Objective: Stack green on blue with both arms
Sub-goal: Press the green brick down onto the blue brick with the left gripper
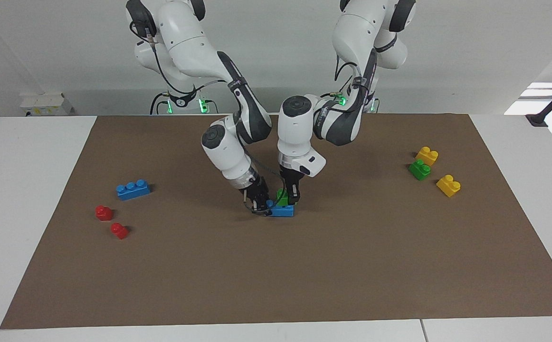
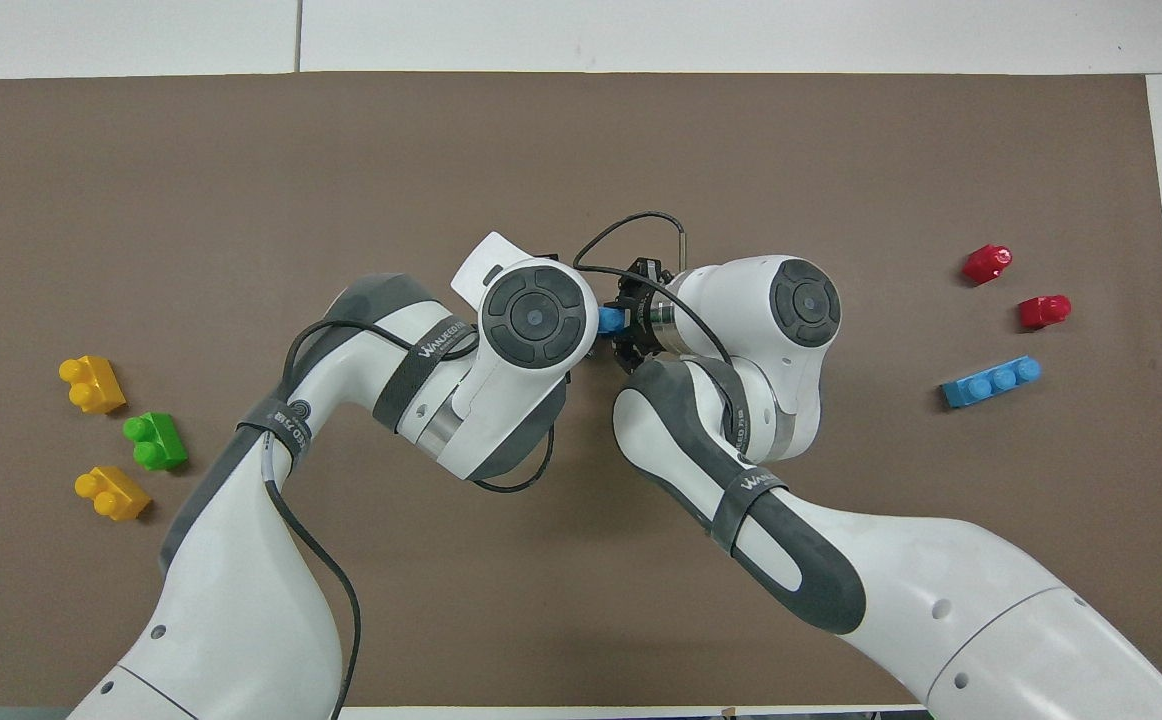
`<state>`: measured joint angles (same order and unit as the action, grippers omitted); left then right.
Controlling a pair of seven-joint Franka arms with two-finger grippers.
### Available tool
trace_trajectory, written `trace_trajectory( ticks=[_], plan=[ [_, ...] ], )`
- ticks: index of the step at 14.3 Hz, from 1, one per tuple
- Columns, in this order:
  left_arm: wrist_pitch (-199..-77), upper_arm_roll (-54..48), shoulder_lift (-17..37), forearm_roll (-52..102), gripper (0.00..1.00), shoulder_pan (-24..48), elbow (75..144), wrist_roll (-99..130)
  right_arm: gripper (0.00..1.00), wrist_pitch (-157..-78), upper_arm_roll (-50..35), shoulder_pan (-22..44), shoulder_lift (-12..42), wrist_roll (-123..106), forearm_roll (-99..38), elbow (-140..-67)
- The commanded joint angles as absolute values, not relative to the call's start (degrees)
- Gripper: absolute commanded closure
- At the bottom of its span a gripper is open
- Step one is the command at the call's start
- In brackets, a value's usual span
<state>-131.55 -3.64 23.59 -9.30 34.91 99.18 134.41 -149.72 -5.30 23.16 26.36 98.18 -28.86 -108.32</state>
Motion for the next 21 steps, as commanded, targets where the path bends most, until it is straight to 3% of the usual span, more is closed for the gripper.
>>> trace_trajectory(
  ticks=[1,15,16,17,21],
  plan=[
    [-132.71,-2.72,25.93,-11.43,1.00,36.56,98.00,137.11,1.00,-152.58,-4.92,23.12,26.54,97.73,-30.32,-110.74],
    [-133.33,-1.94,27.60,-14.41,1.00,36.21,97.73,138.78,1.00,-152.67,-4.92,22.85,26.54,97.73,-30.41,-110.92],
    [-133.33,-1.93,27.60,-16.33,0.91,36.12,97.73,138.61,1.00,-152.67,-4.92,22.85,26.54,97.73,-30.41,-110.92],
    [-133.33,-2.02,27.60,-17.83,0.01,36.12,97.56,138.34,1.00,-152.67,-4.92,22.76,26.54,97.73,-30.41,-110.92],
    [-133.42,-2.11,27.42,-18.11,0.00,36.12,97.56,137.11,1.00,-152.75,-4.92,22.76,26.54,97.73,-30.41,-110.92]
  ],
)
